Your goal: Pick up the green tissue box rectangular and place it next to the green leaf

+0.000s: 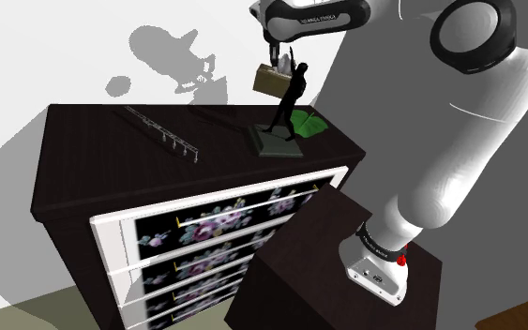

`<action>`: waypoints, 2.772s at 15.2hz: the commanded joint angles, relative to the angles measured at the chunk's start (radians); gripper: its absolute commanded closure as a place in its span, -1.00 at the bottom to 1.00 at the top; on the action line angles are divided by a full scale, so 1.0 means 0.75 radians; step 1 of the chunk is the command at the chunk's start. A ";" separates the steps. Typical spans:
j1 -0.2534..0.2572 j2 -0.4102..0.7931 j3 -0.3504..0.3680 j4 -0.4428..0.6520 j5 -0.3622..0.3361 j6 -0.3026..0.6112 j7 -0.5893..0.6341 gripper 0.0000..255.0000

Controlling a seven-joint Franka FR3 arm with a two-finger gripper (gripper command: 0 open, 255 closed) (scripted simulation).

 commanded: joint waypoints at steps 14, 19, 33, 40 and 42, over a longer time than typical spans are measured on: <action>-0.007 0.070 -0.015 -0.158 -0.073 0.190 0.147 1.00; -0.008 0.105 -0.021 -0.196 -0.102 0.249 0.199 1.00; -0.008 0.166 -0.032 -0.238 -0.149 0.331 0.277 1.00; -0.008 0.166 -0.031 -0.238 -0.149 0.332 0.277 -1.00; 0.015 0.115 -0.012 -0.236 -0.125 0.267 0.264 -1.00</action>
